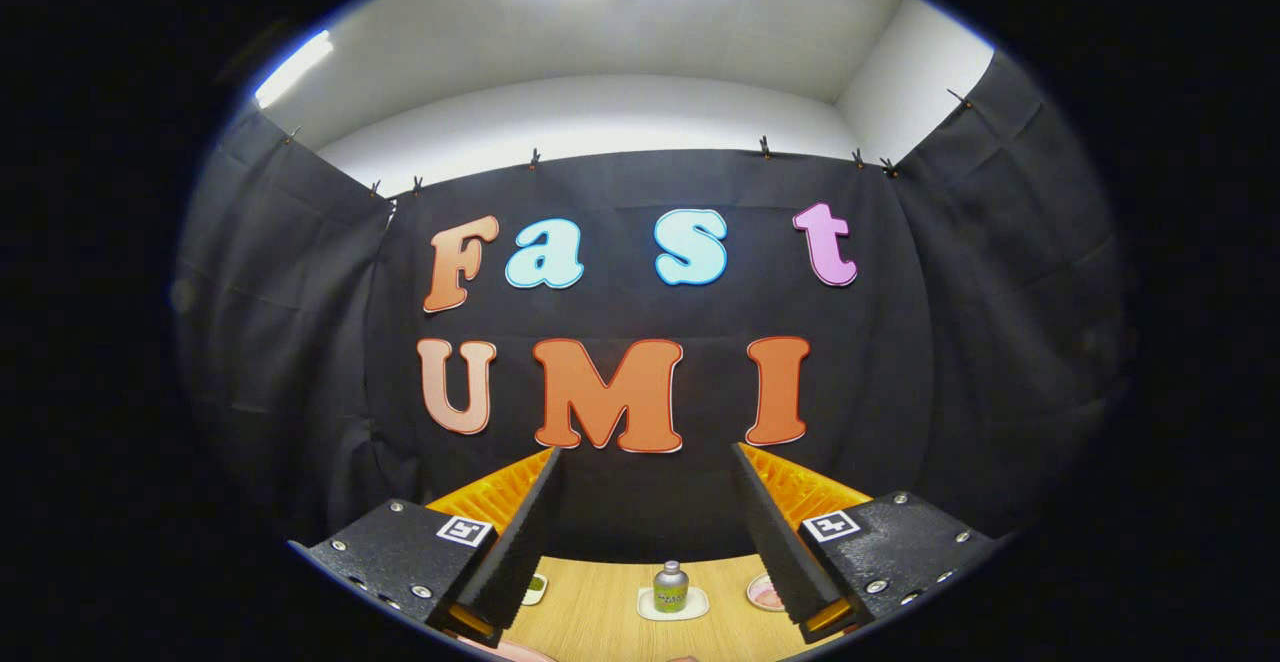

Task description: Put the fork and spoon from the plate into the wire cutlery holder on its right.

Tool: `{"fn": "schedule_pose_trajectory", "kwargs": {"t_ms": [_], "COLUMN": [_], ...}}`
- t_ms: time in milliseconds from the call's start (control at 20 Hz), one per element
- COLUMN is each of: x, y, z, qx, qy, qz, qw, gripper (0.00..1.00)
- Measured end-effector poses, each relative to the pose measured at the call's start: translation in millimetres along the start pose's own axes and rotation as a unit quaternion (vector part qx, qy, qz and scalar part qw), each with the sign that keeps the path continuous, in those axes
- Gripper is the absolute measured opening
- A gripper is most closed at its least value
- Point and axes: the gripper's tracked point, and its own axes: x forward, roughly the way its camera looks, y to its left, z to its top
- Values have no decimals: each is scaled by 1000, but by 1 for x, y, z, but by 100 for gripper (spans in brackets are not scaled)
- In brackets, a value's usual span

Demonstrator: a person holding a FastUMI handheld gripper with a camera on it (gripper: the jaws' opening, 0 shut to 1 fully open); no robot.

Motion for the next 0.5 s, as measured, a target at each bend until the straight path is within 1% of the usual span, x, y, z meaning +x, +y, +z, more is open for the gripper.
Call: {"fn": "schedule_pose_trajectory", "kwargs": {"t_ms": [500], "x": [4], "y": [18], "z": [1], "qx": [-2], "qy": [-4], "qz": [3], "qw": [1000], "gripper": [97]}}
